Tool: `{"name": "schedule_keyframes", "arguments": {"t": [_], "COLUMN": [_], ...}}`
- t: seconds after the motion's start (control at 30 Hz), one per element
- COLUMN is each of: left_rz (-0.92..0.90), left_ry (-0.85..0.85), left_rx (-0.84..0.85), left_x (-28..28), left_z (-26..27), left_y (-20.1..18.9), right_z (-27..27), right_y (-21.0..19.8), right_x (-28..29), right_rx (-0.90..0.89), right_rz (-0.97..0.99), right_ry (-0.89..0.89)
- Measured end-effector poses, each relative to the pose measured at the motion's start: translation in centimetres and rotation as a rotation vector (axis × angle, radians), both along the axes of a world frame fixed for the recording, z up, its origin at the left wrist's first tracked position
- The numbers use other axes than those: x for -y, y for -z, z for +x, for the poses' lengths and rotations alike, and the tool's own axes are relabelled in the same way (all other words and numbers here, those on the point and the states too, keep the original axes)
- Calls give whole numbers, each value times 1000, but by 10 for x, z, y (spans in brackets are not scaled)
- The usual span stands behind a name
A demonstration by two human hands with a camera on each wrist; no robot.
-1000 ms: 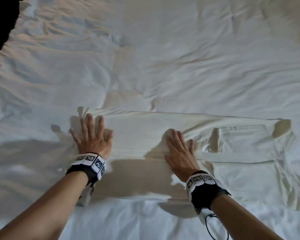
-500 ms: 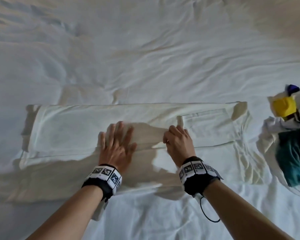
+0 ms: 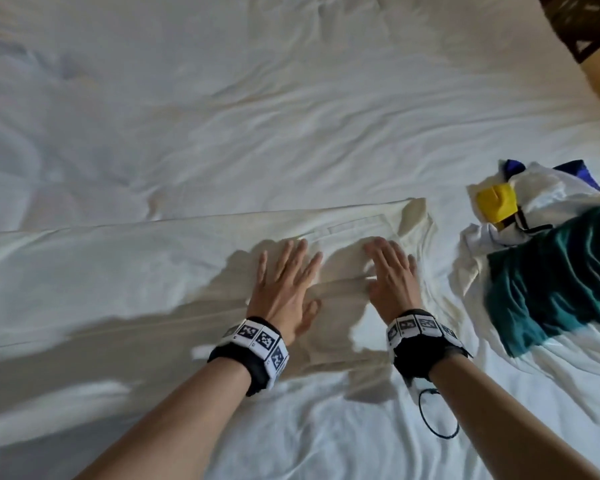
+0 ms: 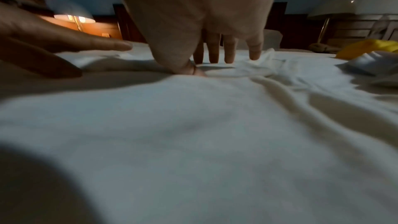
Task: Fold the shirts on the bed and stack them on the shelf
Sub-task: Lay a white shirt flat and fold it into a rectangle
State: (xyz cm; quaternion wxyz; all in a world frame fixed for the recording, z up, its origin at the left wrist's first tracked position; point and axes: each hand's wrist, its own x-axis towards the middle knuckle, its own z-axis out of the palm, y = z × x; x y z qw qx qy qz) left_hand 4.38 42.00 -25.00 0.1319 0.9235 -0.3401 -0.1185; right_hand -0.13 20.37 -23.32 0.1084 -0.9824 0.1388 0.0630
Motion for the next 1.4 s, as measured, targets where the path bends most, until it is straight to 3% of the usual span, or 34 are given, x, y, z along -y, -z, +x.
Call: {"name": "schedule_keyframes", "arguments": {"t": [0.13,0.37,0.53,0.7,0.77,0.87,0.93,1.0,1.07,1.13,1.17,1.23,1.33,1.4], "left_rz": [113,129,104,91,128,126,142,147,152,145,147,173,176,172], "left_ry": [-73,-44,-43,-229,-238,-234,-237,-248,-238,-188,-178,-194,-225,-228], "left_rx": [10,16,-34,-117,-104,-93,-85,-70,-28,9,16,19,39,32], "left_x": [12,3,8,21,24,23,25,26,25,23,22,22,22,22], "left_z": [10,11,14,12,10,11,10,9,6,5,5,4,4,5], "left_y": [5,6,8,20,23,25,27,28,29,30,32,34,40,41], "right_z": [-1,-12,-9,31,46,61,62,54,31,-6,-21,-32,-24,-22], "right_y": [5,9,-10,0,18,25,17,8,5,10,15,27,25,13], "right_x": [30,52,29,-11,14,74,89,64,12,-30,-34,-10,39,40], "right_rx": [41,188,16,-65,-153,-239,-226,-131,-63,-98,-121,-126,-239,-197], "right_rz": [73,82,19,243,186,131,111,80,129,161,150,124,73,57], "right_ry": [-80,-129,-98,-323,-209,201,343,224,-54,-271,-290,-175,180,255]}}
